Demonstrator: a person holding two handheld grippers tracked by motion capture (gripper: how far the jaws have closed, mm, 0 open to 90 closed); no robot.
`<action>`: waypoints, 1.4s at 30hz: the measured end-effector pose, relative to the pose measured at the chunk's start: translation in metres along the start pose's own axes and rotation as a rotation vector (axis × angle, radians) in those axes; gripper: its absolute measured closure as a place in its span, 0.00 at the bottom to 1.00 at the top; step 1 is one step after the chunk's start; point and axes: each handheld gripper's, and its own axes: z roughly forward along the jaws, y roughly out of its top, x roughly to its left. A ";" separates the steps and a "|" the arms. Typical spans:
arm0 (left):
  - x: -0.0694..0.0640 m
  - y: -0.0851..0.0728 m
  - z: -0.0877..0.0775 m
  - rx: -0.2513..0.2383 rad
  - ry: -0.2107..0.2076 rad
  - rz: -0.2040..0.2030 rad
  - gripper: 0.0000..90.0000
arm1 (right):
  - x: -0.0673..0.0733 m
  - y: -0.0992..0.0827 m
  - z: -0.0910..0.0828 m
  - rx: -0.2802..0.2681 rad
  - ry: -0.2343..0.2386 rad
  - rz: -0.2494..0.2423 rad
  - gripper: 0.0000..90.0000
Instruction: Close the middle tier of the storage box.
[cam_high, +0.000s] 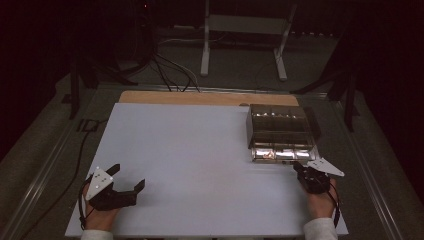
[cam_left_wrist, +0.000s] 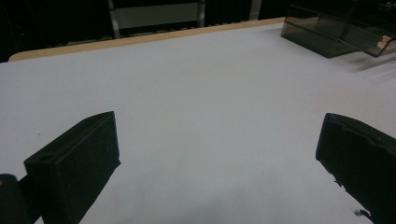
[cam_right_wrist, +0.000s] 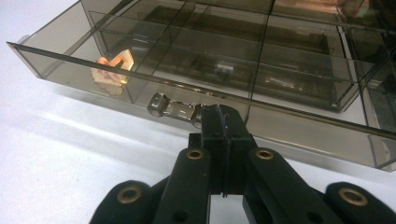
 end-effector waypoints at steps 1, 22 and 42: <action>0.000 0.000 0.000 -0.001 0.000 0.000 0.01 | 0.000 0.000 0.000 -0.001 -0.002 -0.001 1.00; 0.000 0.000 -0.001 0.001 0.002 0.004 0.01 | -0.004 0.008 0.008 -0.006 -0.016 0.005 1.00; -0.001 0.000 0.000 0.002 0.001 0.005 0.01 | -0.003 0.016 0.014 -0.007 -0.020 0.003 1.00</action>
